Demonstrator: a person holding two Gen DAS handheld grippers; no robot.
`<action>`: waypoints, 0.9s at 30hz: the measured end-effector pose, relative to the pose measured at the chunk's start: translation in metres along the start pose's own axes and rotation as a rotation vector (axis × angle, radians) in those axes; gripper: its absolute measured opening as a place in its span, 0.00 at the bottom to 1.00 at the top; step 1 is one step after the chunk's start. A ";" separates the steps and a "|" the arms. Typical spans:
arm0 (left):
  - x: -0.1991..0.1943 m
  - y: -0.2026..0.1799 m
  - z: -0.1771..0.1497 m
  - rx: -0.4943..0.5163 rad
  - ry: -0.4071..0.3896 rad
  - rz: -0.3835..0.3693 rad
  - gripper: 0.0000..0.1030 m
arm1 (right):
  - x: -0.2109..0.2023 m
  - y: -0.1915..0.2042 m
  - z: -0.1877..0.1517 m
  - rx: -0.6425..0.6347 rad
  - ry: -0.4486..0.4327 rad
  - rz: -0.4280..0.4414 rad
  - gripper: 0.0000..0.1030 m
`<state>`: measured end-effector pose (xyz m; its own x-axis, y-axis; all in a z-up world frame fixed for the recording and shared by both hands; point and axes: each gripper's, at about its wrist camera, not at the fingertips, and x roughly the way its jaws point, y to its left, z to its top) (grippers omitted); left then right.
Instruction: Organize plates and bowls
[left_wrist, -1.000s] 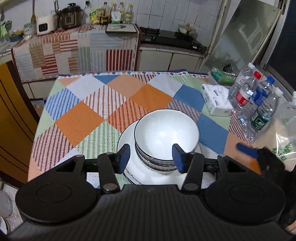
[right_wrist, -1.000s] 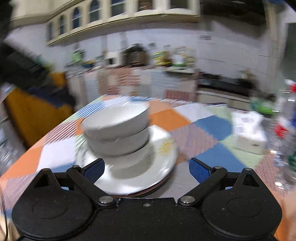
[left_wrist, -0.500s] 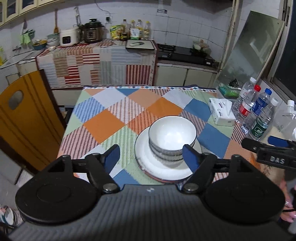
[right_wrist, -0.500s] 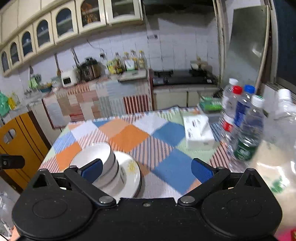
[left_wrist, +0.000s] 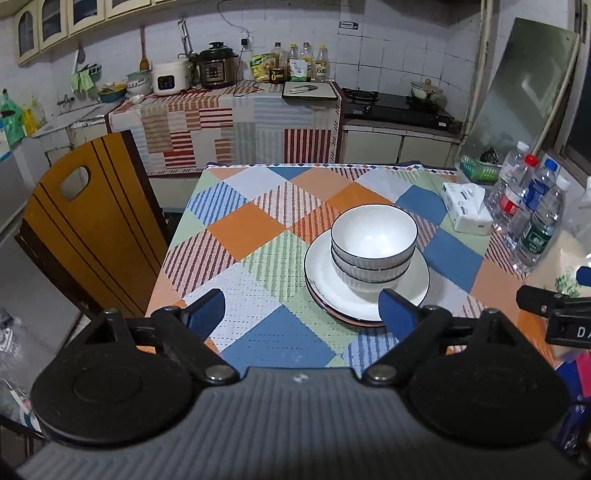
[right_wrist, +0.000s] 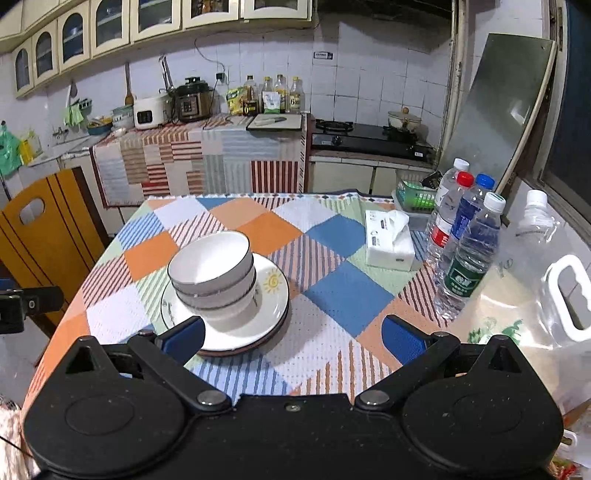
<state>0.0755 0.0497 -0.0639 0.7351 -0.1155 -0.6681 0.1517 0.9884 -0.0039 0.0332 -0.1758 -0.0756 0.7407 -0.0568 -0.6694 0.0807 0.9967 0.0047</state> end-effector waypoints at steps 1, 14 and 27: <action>-0.001 0.000 -0.001 0.001 -0.001 0.000 0.88 | -0.001 0.001 -0.001 -0.005 0.007 -0.003 1.00; 0.001 0.002 -0.012 -0.003 0.009 -0.011 0.88 | -0.002 0.009 -0.016 -0.045 0.044 -0.008 1.00; 0.003 -0.001 -0.019 0.004 -0.020 0.033 0.99 | -0.004 0.016 -0.020 -0.065 0.025 -0.014 1.00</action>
<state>0.0651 0.0503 -0.0797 0.7528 -0.0850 -0.6528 0.1297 0.9913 0.0204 0.0185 -0.1581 -0.0878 0.7228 -0.0706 -0.6874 0.0472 0.9975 -0.0529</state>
